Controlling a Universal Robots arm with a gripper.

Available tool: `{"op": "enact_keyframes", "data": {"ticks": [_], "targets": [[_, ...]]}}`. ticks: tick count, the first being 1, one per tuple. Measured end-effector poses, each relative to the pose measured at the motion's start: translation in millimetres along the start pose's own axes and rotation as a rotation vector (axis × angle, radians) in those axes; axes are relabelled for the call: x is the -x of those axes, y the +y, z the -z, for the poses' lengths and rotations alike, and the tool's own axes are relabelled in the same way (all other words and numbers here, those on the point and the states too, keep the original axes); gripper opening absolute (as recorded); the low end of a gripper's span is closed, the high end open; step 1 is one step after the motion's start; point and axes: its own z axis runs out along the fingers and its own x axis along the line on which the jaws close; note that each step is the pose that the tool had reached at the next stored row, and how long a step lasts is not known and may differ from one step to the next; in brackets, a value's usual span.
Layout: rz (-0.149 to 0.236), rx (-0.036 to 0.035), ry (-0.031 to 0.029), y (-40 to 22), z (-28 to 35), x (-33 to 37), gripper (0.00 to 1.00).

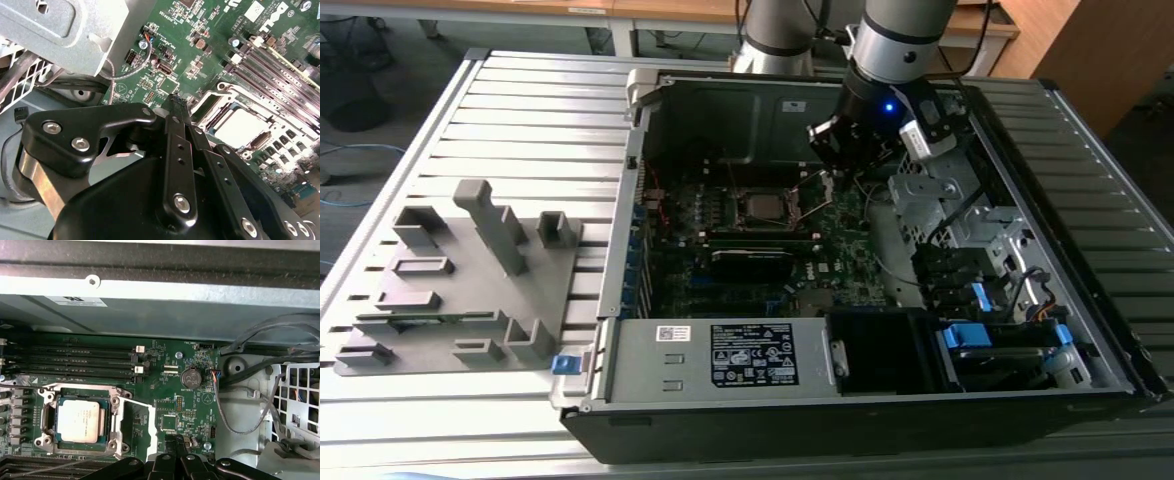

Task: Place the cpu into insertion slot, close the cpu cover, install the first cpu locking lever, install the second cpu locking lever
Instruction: 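Close the cpu cover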

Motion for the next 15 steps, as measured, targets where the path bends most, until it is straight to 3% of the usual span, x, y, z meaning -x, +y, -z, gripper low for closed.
{"op": "enact_keyframes", "data": {"ticks": [9,12,15], "targets": [[-0.004,-0.0003,-0.0002,3.8,-2.3,-0.6,0.11],[-0.004,-0.0004,-0.0033,4.0,-2.8,-6.8,0.11],[-0.004,-0.0004,-0.0076,4.4,-3.2,-17.5,0.11]]}}
